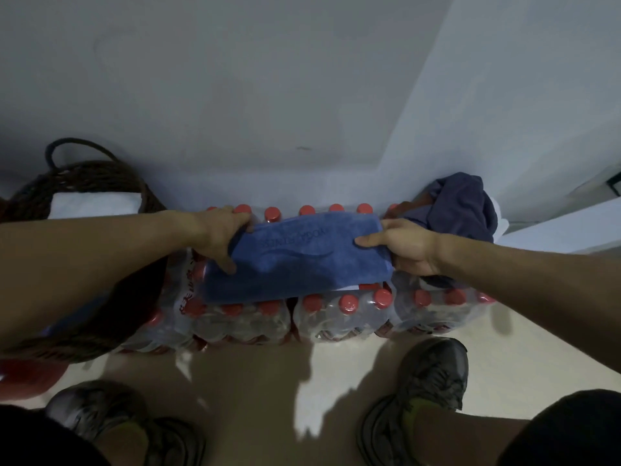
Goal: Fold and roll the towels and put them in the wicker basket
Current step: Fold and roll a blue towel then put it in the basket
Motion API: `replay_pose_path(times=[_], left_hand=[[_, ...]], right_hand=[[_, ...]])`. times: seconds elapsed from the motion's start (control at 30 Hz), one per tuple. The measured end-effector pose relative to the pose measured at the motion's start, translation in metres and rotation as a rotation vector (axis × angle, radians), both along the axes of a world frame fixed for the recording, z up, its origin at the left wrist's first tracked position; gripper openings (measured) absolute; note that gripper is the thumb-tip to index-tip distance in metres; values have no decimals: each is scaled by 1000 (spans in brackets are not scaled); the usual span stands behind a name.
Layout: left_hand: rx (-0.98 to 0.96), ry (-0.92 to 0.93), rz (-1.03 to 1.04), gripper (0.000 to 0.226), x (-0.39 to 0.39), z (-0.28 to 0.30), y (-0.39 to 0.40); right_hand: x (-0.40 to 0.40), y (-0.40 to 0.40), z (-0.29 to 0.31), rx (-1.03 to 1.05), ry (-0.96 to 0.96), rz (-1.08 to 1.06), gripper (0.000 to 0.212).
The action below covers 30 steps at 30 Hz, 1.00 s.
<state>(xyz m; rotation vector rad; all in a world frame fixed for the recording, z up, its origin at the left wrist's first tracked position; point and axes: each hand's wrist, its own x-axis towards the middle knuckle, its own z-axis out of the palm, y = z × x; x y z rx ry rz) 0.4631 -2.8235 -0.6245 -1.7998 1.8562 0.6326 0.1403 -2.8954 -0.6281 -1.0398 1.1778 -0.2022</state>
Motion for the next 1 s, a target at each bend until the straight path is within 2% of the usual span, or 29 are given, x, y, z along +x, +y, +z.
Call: replay_pose_path(times=[0.03, 0.1, 0.2, 0.3, 0.33, 0.43, 0.5, 0.57, 0.67, 0.77, 0.83, 0.9, 0.97, 1.0], left_hand=[[13, 18, 25, 89, -2, 4, -5], [-77, 154, 103, 78, -13, 13, -14], [-275, 568, 265, 70, -34, 22, -23], [-174, 881, 317, 83, -47, 35, -27], [-115, 939, 311, 79, -49, 37, -28], [10, 975, 293, 43, -48, 45, -31], [34, 933, 273, 27, -47, 51, -30], [105, 946, 291, 28, -44, 58, -28], [223, 1075, 349, 36, -43, 64, -26], [297, 1216, 424, 31, -48, 67, -21], [224, 1295, 497, 32, -54, 64, -17], [83, 1373, 579, 35, -59, 61, -12], [-19, 1467, 658, 35, -65, 61, -10], [-61, 1510, 685, 36, -67, 62, -9]], right_hand=[[2, -2, 5, -78, 13, 38, 39], [7, -6, 19, -218, 8, 116, 38], [18, -8, 46, -313, -81, 211, 46], [26, -8, 69, -360, -164, 348, 53], [28, -9, 76, -363, -188, 385, 52], [27, -15, 93, -322, -255, 429, 45], [23, -23, 99, -264, -265, 394, 42], [14, -35, 99, -187, -260, 302, 38], [1, -45, 92, -24, -315, 173, 30], [-8, -45, 81, 74, -360, 44, 34], [-10, -45, 75, 96, -420, -27, 46], [-8, -44, 71, 101, -441, -112, 48], [-4, -39, 63, 107, -397, -184, 44], [-1, -36, 57, 118, -347, -191, 50]])
